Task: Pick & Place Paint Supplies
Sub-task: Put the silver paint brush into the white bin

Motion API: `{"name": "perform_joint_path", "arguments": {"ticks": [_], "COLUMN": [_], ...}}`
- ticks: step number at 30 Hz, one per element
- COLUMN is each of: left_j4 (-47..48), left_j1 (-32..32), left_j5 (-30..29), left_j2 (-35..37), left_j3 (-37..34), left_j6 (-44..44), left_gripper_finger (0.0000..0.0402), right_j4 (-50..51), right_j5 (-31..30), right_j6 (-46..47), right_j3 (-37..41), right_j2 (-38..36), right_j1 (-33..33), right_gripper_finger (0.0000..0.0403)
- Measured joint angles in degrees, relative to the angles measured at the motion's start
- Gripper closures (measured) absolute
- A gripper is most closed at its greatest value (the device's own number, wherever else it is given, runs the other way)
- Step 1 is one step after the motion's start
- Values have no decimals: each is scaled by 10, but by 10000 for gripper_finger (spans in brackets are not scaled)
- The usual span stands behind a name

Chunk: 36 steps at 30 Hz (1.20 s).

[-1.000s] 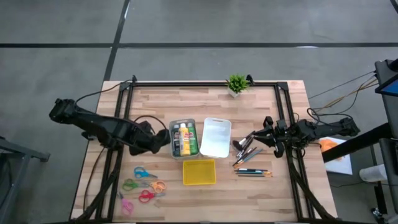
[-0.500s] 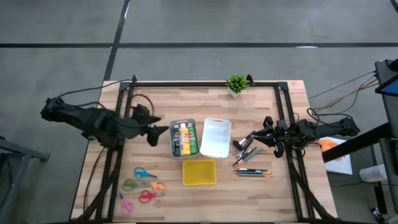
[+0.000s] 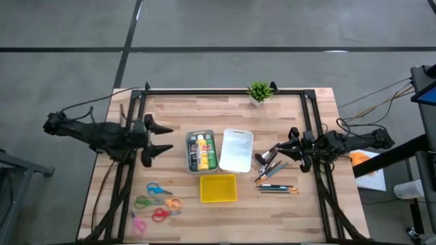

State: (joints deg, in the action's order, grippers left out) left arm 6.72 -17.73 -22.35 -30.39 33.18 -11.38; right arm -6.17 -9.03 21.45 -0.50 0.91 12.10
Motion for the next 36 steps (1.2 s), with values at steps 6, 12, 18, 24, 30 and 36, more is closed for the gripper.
{"name": "perform_joint_path", "arguments": {"ticks": [6, 12, 18, 24, 30, 36], "left_j4": [-11, -8, -9, -7, -10, -9], "left_j1": [-1, -1, -1, -1, -1, -1], "left_j5": [73, 85, 85, 85, 85, 85], "left_j2": [118, 189, 218, 217, 217, 217], "left_j3": [-48, -91, -130, -178, -219, -254], "left_j6": [91, 93, 64, 65, 64, 64], "left_gripper_finger": [96, 96, 96, 96, 96, 96], "right_j4": [0, 0, 0, 0, 0, 0], "right_j5": [0, 0, 0, 0, 0, 0], "right_j6": [0, 0, 0, 0, 0, 0], "right_j3": [0, 0, 0, 0, 0, 0], "right_j2": [0, 0, 0, 0, 0, 0], "right_j1": [0, 0, 0, 0, 0, 0], "right_gripper_finger": [309, 309, 309, 309, 309, 309]}}
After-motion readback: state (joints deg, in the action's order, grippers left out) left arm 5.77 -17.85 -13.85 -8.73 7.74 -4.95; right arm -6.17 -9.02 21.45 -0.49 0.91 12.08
